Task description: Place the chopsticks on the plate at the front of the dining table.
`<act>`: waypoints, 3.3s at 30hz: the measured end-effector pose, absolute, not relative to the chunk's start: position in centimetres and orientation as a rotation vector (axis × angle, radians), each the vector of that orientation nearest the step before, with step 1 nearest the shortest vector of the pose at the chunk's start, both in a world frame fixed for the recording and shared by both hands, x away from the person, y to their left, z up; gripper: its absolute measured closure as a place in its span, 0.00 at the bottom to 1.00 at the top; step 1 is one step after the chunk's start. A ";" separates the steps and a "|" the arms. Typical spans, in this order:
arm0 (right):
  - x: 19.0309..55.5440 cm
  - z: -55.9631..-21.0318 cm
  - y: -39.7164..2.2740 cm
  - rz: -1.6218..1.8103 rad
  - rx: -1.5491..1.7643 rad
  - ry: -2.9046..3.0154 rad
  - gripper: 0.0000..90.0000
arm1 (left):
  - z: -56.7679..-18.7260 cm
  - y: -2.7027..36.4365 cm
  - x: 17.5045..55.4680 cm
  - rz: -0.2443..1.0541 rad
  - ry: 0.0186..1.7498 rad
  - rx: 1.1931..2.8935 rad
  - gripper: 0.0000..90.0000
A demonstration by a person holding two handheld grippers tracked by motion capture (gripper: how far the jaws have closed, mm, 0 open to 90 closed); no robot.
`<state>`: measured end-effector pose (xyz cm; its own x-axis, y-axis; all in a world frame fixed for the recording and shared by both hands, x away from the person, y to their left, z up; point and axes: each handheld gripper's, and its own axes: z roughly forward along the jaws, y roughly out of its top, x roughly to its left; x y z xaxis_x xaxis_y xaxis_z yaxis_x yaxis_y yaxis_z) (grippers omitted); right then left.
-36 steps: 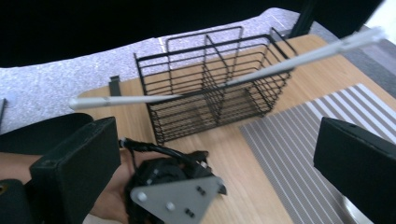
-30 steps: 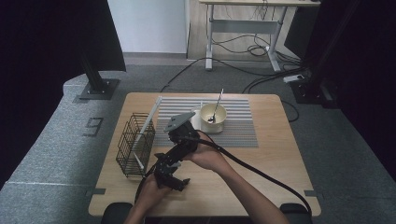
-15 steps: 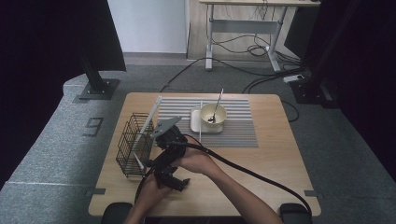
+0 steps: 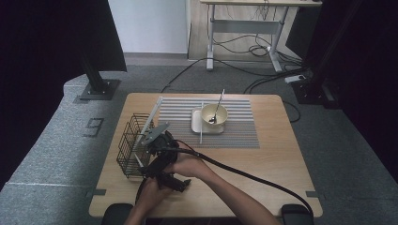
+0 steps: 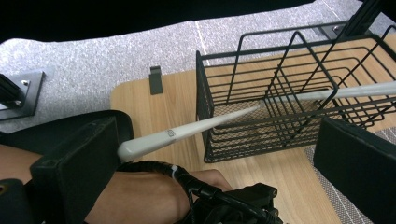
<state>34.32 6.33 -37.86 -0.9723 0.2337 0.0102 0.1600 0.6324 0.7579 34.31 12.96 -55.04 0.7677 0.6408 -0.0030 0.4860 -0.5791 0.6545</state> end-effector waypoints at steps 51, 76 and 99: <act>40.1 -39.0 5.5 1.345 0.433 2.606 0.75 | -55.0 12.9 34.3 0.305 0.839 2.303 0.00; 39.3 -37.4 4.5 1.439 0.381 2.587 0.92 | -55.0 13.0 34.3 0.306 0.839 2.306 0.00; 38.5 -33.7 1.1 1.515 0.387 2.514 0.92 | -55.1 12.9 34.3 0.306 0.841 2.301 0.00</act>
